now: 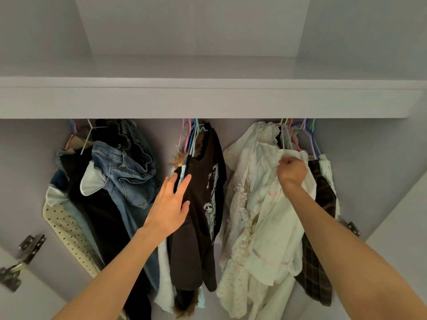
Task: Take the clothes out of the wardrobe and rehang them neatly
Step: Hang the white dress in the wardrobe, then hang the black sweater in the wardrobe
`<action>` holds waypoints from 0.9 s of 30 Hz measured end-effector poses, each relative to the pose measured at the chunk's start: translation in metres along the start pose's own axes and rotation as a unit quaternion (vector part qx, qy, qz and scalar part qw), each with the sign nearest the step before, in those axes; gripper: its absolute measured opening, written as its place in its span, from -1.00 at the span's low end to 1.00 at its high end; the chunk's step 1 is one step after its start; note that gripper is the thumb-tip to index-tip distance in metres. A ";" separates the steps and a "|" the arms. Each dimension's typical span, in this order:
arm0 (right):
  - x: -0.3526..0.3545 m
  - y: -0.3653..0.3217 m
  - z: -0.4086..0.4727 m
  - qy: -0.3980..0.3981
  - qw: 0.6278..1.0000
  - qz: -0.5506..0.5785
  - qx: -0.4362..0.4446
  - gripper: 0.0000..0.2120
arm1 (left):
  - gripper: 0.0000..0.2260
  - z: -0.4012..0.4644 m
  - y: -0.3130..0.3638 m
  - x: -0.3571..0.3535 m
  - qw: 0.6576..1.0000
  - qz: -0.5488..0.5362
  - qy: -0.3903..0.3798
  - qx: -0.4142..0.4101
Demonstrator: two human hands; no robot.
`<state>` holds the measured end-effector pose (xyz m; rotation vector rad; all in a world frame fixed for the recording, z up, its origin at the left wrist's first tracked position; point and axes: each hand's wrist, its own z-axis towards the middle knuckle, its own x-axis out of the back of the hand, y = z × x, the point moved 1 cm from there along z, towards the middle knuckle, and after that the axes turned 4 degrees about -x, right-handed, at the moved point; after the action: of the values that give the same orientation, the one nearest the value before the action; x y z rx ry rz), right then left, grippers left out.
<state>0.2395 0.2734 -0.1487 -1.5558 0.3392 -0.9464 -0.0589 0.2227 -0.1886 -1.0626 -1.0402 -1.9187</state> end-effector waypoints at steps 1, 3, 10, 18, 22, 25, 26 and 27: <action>0.003 0.000 -0.002 -0.003 1.000 -0.009 0.004 -0.77 | -0.40 -0.002 0.002 0.000 1.000 0.003 0.001 0.004; 0.008 -0.001 -0.005 -0.018 0.999 -0.032 0.012 -0.77 | -0.40 -0.006 0.007 0.000 1.000 0.011 0.004 0.014; 0.028 0.005 -0.027 -0.080 0.969 -0.164 0.168 -0.57 | -0.42 -0.022 0.025 0.006 0.997 0.060 0.021 0.038; 0.015 -0.001 -0.091 -0.167 0.840 -0.261 0.445 -0.51 | -0.45 -0.091 0.032 0.031 0.985 0.121 0.073 0.101; -0.005 0.006 -0.165 -0.263 0.774 -0.244 0.522 -0.53 | -0.46 -0.157 0.022 0.044 0.973 0.123 0.076 0.180; -0.021 0.009 -0.226 -0.330 0.706 -0.234 0.582 -0.51 | -0.46 -0.220 0.015 0.057 0.952 0.139 0.061 0.266; -0.026 0.008 -0.248 -0.344 0.685 -0.223 0.603 -0.50 | -0.46 -0.244 0.013 0.062 0.942 0.141 0.058 0.298; -0.030 0.006 -0.271 -0.362 0.666 -0.209 0.618 -0.49 | -0.46 -0.267 0.012 0.069 0.934 0.143 0.067 0.320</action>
<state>0.0262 0.1063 -0.1810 -0.5488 -1.1074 -0.5295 -0.1648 -0.0310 -0.2151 -0.6495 -1.2347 -1.2578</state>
